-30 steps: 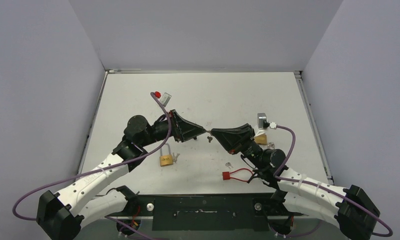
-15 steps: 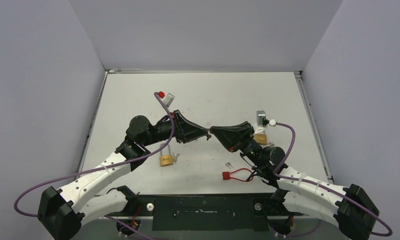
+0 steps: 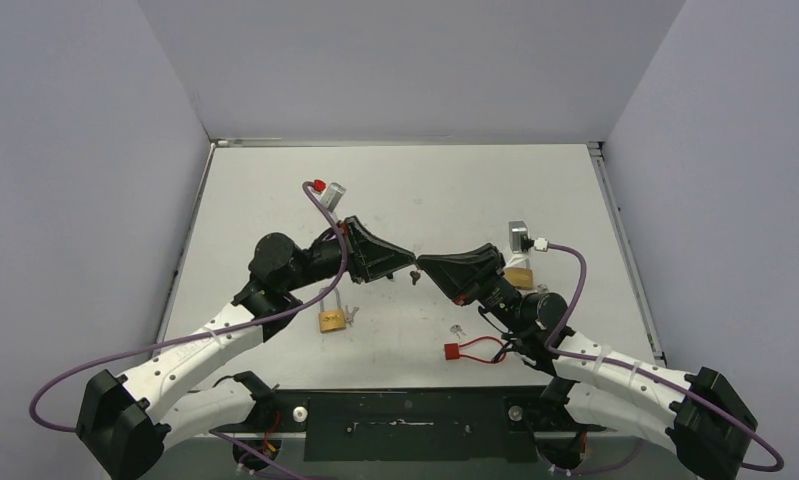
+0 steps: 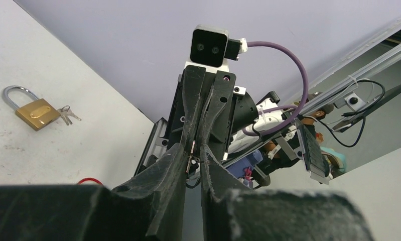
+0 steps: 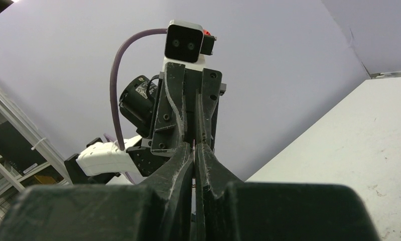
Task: Unlock with the key
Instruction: Adjust the key.
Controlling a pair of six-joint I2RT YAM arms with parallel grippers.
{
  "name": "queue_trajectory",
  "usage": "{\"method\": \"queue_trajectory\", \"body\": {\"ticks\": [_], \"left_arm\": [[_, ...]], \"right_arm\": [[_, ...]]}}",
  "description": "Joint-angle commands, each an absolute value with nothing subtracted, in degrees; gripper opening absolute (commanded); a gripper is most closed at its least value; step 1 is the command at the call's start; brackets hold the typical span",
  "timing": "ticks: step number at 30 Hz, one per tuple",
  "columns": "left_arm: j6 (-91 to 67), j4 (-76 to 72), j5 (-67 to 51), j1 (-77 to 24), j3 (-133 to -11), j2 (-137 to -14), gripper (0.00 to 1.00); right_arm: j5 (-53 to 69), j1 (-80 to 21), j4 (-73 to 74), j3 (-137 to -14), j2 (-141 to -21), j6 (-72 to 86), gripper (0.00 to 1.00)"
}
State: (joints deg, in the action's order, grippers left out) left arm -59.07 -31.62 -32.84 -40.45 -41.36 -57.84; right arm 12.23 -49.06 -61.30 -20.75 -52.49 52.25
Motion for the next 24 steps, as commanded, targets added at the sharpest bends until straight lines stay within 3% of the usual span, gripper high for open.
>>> {"method": "queue_trajectory", "body": {"ticks": [1,7,12,15,18,20,24], "left_arm": [[-59.5,-37.0,-33.0,-40.8,-41.1,-58.2,0.11],[-61.1,-39.5,-33.6,-40.8,-40.3,-59.2,0.00],[-61.1,-41.2,-33.2,-40.7,-39.6,-59.1,0.00],[-58.5,-39.0,-32.6,-40.8,-39.8,-58.0,0.00],[-53.7,-33.2,-31.9,-40.8,-40.9,-56.6,0.00],[-50.1,-29.0,-31.8,-40.7,-41.9,-55.5,0.00],[-44.9,-23.6,-34.7,-40.6,-43.6,-55.1,0.00]], "right_arm": [[13.1,-48.7,-63.2,-23.1,-53.1,52.3,0.00],[13.3,-48.7,-63.2,-23.5,-53.6,52.5,0.00],[13.0,-48.7,-61.2,-23.8,-53.3,52.8,0.00],[12.2,-48.4,-56.8,-24.0,-51.7,52.0,0.29],[12.9,-47.4,-53.0,-23.7,-48.4,49.7,0.66],[13.4,-47.1,-49.0,-23.8,-45.6,47.3,0.74],[18.0,-46.7,-40.8,-26.1,-42.0,41.5,0.76]]}}
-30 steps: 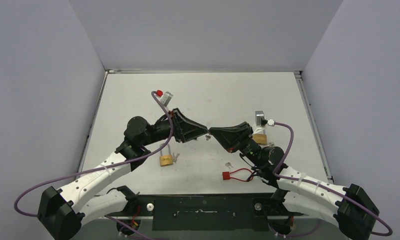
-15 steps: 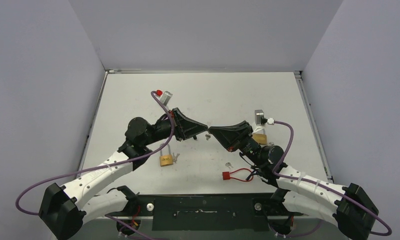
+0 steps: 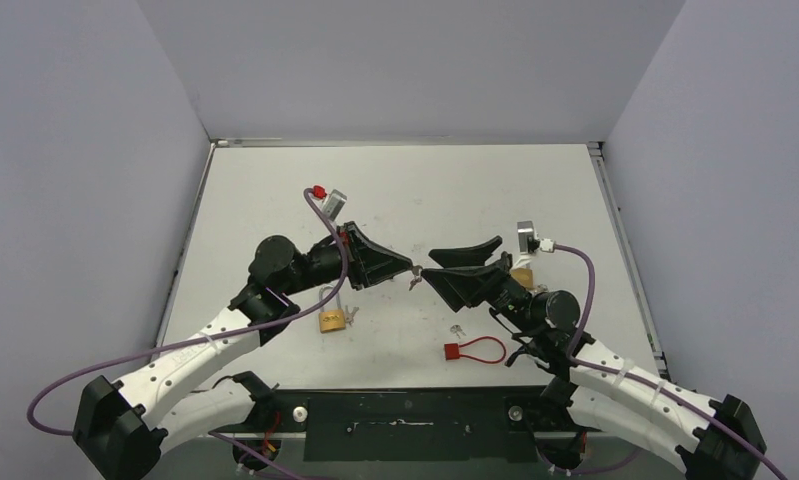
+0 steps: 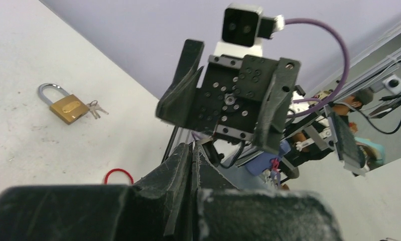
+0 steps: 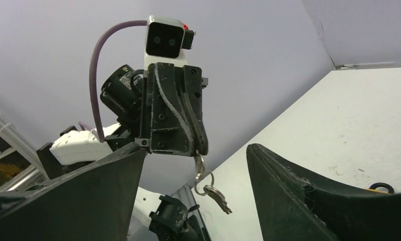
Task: Unlock with the key
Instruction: Adjust the key.
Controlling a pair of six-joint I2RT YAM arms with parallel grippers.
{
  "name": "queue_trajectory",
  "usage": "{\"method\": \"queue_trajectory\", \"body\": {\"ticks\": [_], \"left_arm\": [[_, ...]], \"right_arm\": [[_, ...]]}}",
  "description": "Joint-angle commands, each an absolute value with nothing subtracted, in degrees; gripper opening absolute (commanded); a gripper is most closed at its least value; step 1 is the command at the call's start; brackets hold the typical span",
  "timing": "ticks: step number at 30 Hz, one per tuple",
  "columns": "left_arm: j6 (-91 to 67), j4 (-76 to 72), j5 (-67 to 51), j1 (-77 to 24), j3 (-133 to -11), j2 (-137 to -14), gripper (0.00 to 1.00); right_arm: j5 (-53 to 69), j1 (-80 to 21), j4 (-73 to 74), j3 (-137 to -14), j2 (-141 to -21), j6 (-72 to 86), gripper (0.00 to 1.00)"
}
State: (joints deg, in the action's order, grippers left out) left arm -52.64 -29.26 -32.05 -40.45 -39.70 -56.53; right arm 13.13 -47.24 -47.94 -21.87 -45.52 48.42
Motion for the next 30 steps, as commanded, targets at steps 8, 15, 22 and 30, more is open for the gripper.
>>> {"method": "queue_trajectory", "body": {"ticks": [8,15,22,30], "left_arm": [[-36.7,-15.3,-41.2,-40.7,-46.7,-53.6,0.00],[-32.9,-11.5,-43.9,-40.7,-46.9,-51.3,0.00],[-27.7,-1.6,-42.4,-40.6,-49.8,-51.0,0.00],[-27.2,-1.5,-43.2,-40.6,-49.5,-50.3,0.00]], "right_arm": [[29.0,-46.7,-21.3,-34.0,-41.9,31.6,0.65],[34.6,-46.6,-16.2,-35.6,-43.0,29.3,0.60],[37.0,-46.5,-19.7,-36.6,-47.0,30.1,0.47],[39.0,-46.5,-24.4,-36.1,-48.1,32.4,0.43]]}}
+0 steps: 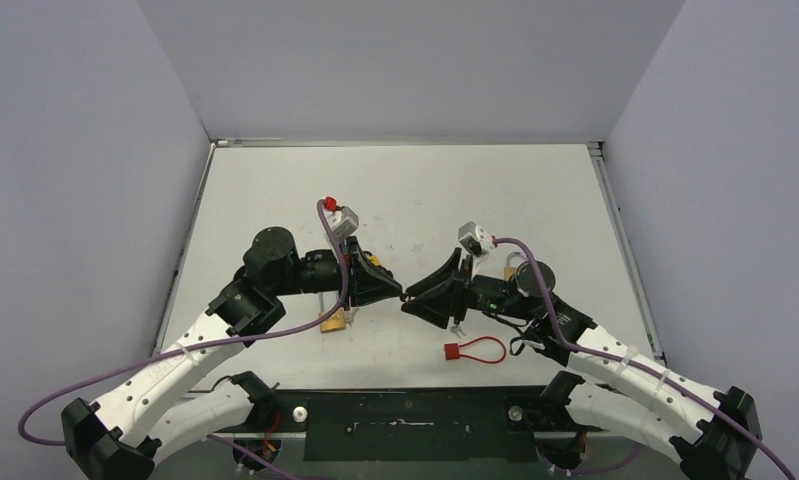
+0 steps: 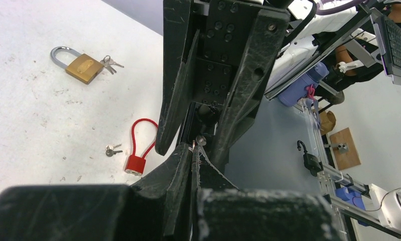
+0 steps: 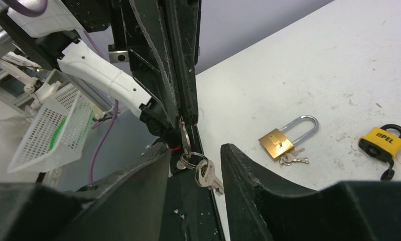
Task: Unlock with the key
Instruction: Adjust the key.
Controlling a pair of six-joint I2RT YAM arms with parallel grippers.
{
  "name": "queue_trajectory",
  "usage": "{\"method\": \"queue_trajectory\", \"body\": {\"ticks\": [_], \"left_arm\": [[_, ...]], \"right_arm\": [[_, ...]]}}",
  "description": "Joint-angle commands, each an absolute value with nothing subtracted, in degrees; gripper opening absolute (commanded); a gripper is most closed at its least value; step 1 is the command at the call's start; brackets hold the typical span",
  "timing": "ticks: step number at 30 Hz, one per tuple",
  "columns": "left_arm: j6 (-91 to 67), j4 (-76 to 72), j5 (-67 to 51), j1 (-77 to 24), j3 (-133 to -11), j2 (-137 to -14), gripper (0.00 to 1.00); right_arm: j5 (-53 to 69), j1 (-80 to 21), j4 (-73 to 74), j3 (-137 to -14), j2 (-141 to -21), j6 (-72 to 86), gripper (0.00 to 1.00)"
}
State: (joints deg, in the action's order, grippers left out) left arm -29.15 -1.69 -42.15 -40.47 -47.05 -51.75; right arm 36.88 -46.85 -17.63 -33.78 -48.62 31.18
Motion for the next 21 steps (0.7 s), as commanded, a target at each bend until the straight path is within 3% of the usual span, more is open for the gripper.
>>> {"method": "queue_trajectory", "body": {"ticks": [1,4,16,21], "left_arm": [[-27.2,-1.5,-43.2,-40.7,-49.5,-50.4,0.00],[-26.9,-1.4,-43.3,-40.6,-49.3,-50.2,0.00],[-26.5,-0.6,-43.7,-40.6,-49.4,-49.8,0.00],[-26.8,-0.9,-43.4,-40.6,-49.4,-49.6,0.00]], "right_arm": [[38.8,-46.5,-24.6,-36.0,-48.0,32.7,0.49],[38.8,-46.5,-25.2,-35.8,-47.9,32.9,0.52],[41.6,-46.5,-29.0,-35.4,-50.4,34.3,0.13],[42.3,-46.5,-29.3,-35.0,-51.3,34.5,0.15]]}}
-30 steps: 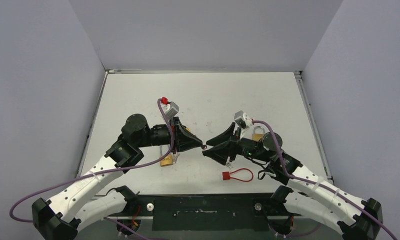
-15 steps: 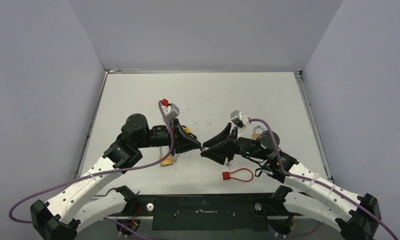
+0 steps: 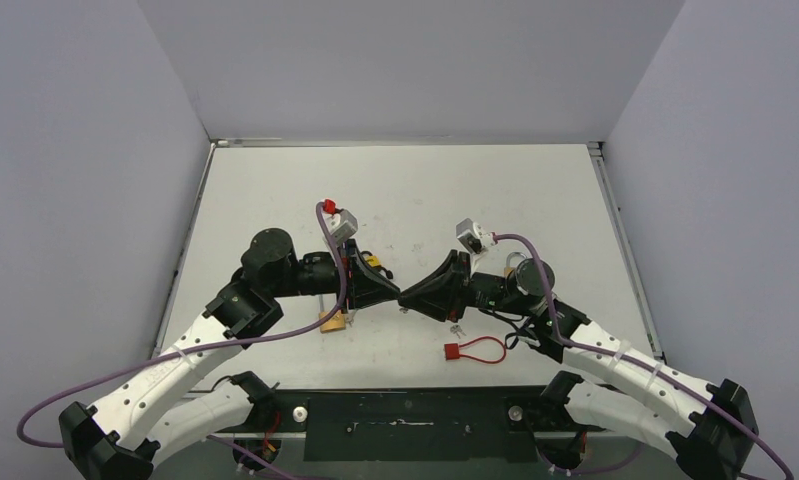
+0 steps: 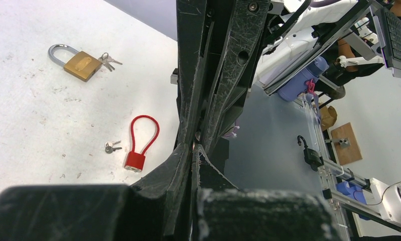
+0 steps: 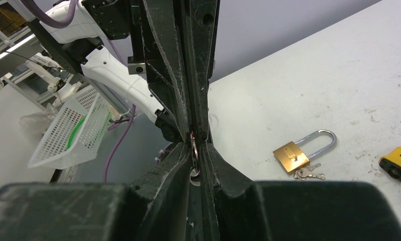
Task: Unlock with the key
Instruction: Adjust the key.
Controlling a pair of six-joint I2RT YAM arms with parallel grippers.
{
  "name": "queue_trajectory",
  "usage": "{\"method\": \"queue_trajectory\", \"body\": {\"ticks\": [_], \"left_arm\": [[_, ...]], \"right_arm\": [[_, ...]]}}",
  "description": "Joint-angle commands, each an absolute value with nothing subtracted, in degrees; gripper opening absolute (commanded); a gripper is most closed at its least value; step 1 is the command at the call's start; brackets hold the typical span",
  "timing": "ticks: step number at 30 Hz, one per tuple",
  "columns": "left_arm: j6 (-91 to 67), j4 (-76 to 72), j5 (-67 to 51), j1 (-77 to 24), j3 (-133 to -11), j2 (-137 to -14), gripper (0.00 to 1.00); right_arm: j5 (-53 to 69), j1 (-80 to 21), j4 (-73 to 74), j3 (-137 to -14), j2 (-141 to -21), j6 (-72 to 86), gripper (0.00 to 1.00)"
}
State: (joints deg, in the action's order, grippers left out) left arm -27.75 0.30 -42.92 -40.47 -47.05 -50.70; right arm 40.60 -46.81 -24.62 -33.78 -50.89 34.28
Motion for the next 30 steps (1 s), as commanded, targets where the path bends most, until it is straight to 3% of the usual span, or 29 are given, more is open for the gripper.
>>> {"method": "queue_trajectory", "body": {"ticks": [1,6,11,16,17,20,23,25,30], "left_arm": [[-26.8,-0.9,-43.4,-40.7,-49.4,-49.5,0.00],[-26.9,-1.0,-42.9,-40.6,-49.5,-49.3,0.00],[-27.2,-1.0,-42.0,-40.7,-49.7,-49.0,0.00],[-28.7,-1.0,-39.7,-40.7,-50.0,-49.1,0.00],[-29.3,-0.2,-37.3,-40.6,-50.4,-49.3,0.08],[-29.8,4.0,-30.1,-40.6,-51.8,-49.4,0.49],[-30.1,10.6,-17.8,-40.4,-53.8,-50.5,0.72],[-30.4,15.1,-8.7,-40.4,-55.2,-52.6,0.81],[-32.2,23.8,10.3,-40.5,-58.6,-62.9,0.85]], "right_arm": [[42.3,-46.5,-29.4,-34.8,-51.2,34.6,0.15],[42.7,-46.5,-29.8,-34.4,-51.1,34.9,0.13],[43.9,-46.5,-29.3,-34.5,-51.7,35.7,0.00],[42.4,-46.4,-28.5,-34.2,-51.9,36.1,0.00],[40.6,-46.3,-28.3,-33.7,-51.6,36.0,0.00],[37.7,-46.0,-27.7,-32.8,-50.9,36.0,0.00],[33.8,-45.8,-26.1,-31.5,-50.8,36.0,0.00],[31.3,-45.7,-25.8,-30.5,-51.2,36.5,0.00],[27.2,-45.7,-25.6,-27.6,-53.3,38.1,0.00]]}}
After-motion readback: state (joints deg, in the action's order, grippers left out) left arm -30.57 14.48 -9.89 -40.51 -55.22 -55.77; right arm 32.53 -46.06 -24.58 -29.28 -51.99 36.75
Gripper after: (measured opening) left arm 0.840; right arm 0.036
